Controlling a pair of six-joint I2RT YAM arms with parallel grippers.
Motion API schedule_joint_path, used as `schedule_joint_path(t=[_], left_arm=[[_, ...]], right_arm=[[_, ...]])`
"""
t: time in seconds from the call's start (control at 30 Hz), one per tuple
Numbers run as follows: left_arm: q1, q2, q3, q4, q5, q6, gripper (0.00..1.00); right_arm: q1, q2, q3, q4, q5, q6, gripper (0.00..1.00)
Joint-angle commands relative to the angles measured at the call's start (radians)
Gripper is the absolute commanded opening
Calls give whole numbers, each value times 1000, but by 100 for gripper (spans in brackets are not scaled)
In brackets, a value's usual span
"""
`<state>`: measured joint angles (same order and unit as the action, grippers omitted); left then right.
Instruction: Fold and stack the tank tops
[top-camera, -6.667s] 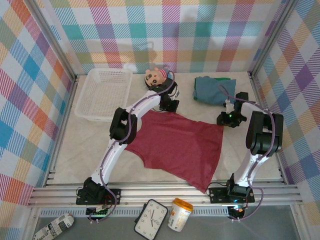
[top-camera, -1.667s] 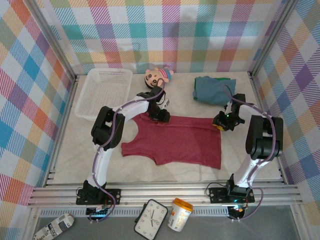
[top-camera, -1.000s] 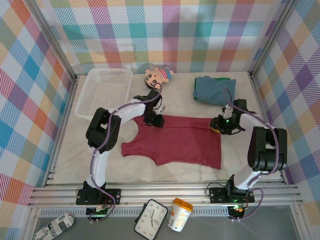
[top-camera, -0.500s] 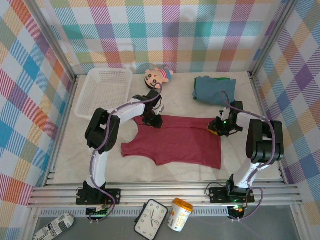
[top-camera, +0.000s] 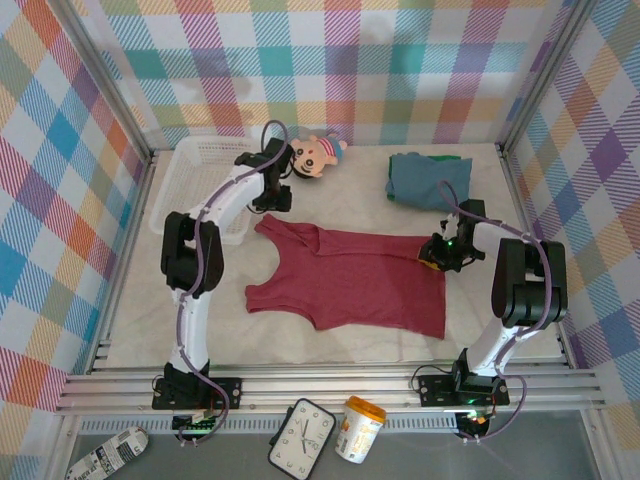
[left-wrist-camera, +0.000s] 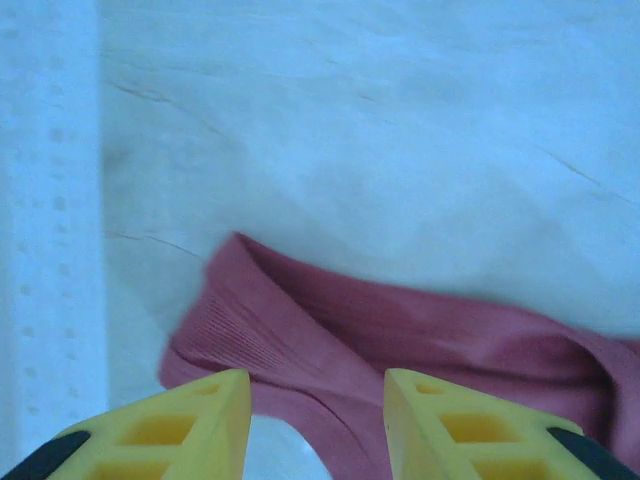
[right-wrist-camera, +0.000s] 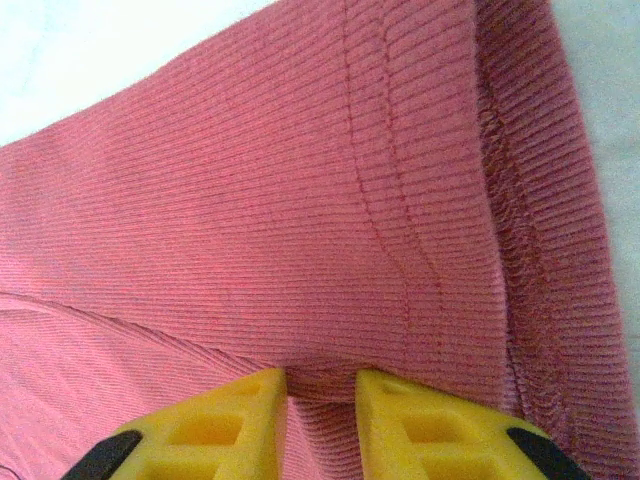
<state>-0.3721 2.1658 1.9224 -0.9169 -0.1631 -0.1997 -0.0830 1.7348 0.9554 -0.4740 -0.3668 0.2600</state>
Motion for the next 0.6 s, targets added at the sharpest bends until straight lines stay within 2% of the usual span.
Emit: schedule_joint_path(t=[0.0,0.07,0.2,0.43,0.57], left_arm=[[4,73,44,-50,-105,-47,39],[8,102,75,-52,-122,-46,39],[9,161,139,-87,-67,-38,36],[8,176,121,-129,-76,-28,35],[8,175,106,-128,-76,-18,27]], right_arm=[[-8,26,16,-37,37,-34,27],[-11,30,13,-37,37,-39,27],[-18,31,9,-36,30,-42,27],[-24,43,11,-37,20,-48,27],[-29,47,13,-34,19,-51,27]])
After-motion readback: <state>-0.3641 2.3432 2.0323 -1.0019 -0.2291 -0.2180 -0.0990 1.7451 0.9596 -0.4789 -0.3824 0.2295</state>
